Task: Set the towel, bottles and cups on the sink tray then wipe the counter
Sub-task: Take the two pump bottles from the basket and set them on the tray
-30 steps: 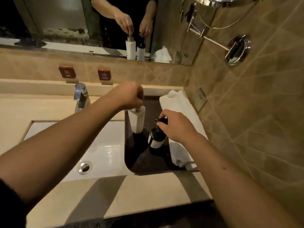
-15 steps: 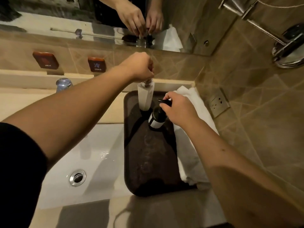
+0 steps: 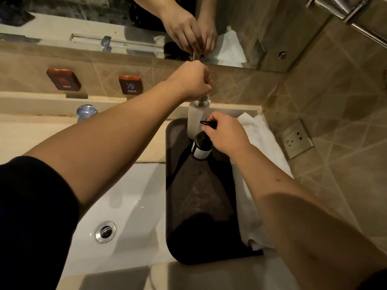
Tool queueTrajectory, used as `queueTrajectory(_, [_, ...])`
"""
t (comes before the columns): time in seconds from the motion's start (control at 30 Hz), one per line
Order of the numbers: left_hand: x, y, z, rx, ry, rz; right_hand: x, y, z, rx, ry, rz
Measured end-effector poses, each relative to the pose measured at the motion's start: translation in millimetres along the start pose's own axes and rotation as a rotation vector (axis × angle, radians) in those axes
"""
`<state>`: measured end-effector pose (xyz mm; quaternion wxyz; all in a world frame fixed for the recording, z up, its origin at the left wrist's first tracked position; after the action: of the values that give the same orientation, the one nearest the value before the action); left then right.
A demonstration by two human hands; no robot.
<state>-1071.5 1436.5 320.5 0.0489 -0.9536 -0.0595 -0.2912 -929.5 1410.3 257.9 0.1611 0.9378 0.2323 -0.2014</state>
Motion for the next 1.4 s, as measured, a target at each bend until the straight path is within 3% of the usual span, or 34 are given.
queueTrajectory(0.37, [7.7,2.1,16.5,-0.062,0.006,0.060,11.7,8.9,1.9,-0.034,-0.053,0.021])
queueTrajectory(0.7, [13.0,53.7,1.7,0.133,-0.122,0.064,38.5,77.6,-15.6,0.045,-0.028,0.076])
queueTrajectory(0.87, [66.3,127.3,23.3,-0.129,-0.099,0.255,51.4,141.7,-22.7,0.018,0.030,0.121])
queueTrajectory(1.03, [130.6,209.2,75.5,-0.341,-0.241,0.477,69.5,238.5,-26.8,0.076,0.069,0.207])
queueTrajectory(1.17, [181.5,279.0,115.5,-0.523,-0.317,0.624,86.4,343.8,-21.4,0.139,0.086,0.318])
queueTrajectory(1.4, [291.8,457.6,164.6,-0.661,-0.449,0.965,104.9,571.8,23.7,0.218,-0.021,0.601])
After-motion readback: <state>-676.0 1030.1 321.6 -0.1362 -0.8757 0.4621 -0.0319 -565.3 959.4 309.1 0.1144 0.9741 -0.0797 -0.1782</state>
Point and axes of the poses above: each hand's wrist, its own y-axis away from the middle knuckle, its own z-axis out of the palm, x = y × z, the point moved 8 cm from there along -y, towards the middle knuckle, and after that the axes turned 6 degrees about -x, right-handed, at the moved point
